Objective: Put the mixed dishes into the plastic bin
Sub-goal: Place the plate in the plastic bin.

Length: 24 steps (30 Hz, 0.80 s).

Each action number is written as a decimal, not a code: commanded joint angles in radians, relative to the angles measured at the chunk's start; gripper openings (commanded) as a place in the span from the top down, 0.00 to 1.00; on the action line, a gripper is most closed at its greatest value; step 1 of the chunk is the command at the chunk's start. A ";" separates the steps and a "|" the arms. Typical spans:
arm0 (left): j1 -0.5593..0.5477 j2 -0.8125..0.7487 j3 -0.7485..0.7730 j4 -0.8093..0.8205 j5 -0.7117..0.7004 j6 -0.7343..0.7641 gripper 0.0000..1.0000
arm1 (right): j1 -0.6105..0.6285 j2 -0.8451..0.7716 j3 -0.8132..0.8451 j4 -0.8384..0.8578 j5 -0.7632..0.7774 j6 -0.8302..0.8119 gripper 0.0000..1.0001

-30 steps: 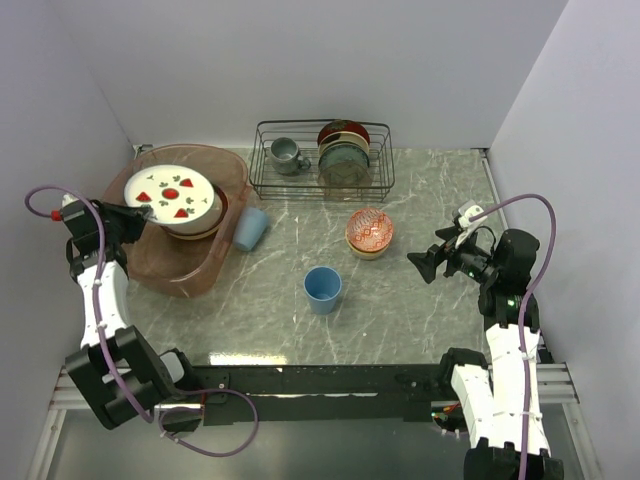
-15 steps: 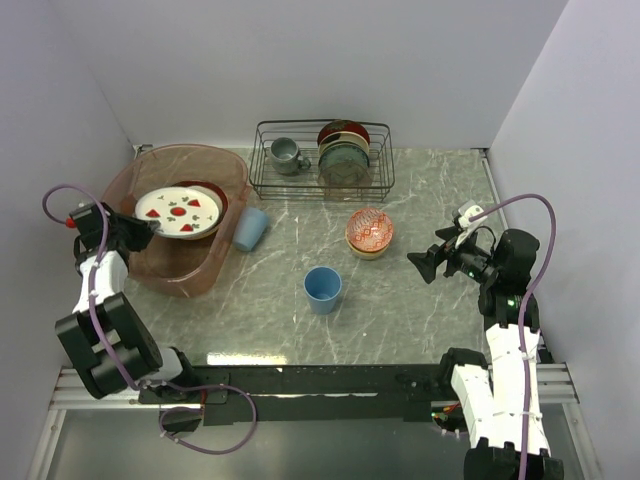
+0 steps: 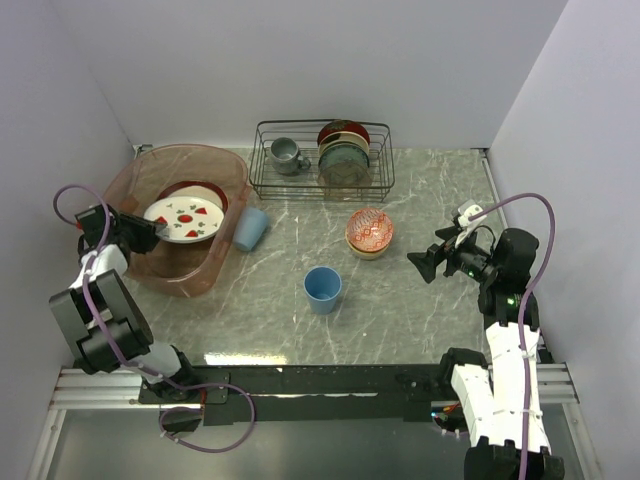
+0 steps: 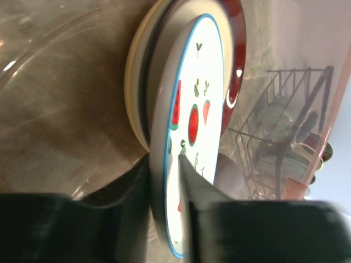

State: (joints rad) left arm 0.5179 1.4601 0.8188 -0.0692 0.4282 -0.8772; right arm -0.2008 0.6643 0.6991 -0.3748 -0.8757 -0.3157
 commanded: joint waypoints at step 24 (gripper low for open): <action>-0.022 -0.017 0.284 -0.268 -0.094 0.195 0.05 | -0.003 0.015 -0.003 0.030 0.043 -0.023 0.00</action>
State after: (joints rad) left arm 0.5018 1.4609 1.0626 -0.3218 0.3336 -0.7162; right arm -0.2008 0.6785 0.6991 -0.3748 -0.8532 -0.3271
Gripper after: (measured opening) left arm 0.950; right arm 0.997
